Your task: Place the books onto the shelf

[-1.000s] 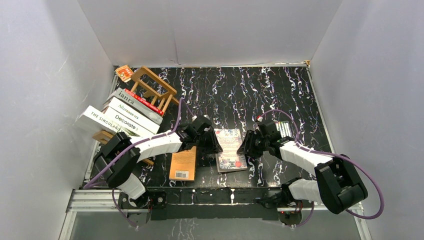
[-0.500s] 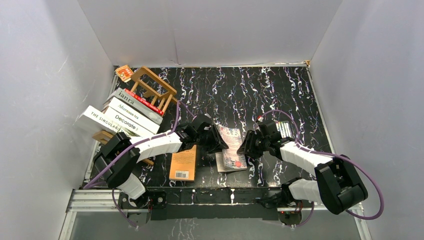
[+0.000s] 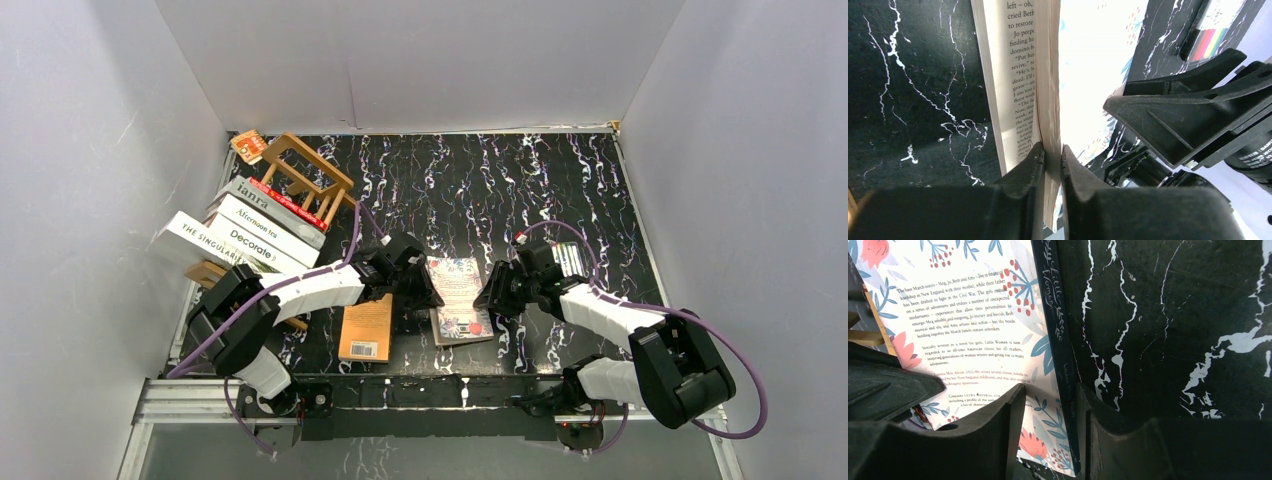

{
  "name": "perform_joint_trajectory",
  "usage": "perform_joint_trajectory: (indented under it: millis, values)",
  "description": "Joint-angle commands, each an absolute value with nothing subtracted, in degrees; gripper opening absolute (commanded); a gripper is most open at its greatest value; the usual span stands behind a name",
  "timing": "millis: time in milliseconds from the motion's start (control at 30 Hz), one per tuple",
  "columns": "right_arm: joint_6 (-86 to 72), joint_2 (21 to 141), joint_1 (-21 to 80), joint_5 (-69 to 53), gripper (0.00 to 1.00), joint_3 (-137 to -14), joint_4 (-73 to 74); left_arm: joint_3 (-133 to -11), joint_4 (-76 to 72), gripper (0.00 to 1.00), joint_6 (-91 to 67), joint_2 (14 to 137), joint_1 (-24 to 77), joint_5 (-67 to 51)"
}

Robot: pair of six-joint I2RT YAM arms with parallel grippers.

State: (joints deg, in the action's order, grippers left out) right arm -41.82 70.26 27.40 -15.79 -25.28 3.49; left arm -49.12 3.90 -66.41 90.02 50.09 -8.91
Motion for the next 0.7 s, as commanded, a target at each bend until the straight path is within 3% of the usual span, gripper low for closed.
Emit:
perform_joint_trajectory:
  millis: [0,200,667]
  values:
    - [-43.1,68.5,28.3,-18.9,0.50,-25.0,0.7,-51.0,1.9,0.00,-64.4,89.5,50.2,-12.5]
    - [-45.6,62.6,28.3,-17.4,0.64,-24.7,0.7,-51.7,-0.9,0.00,-61.6,86.7,46.8,-18.6]
    - [-70.7,48.9,28.3,-14.8,0.80,-16.2,-3.7,-51.9,-12.7,0.00,-69.6,81.9,38.0,-37.1]
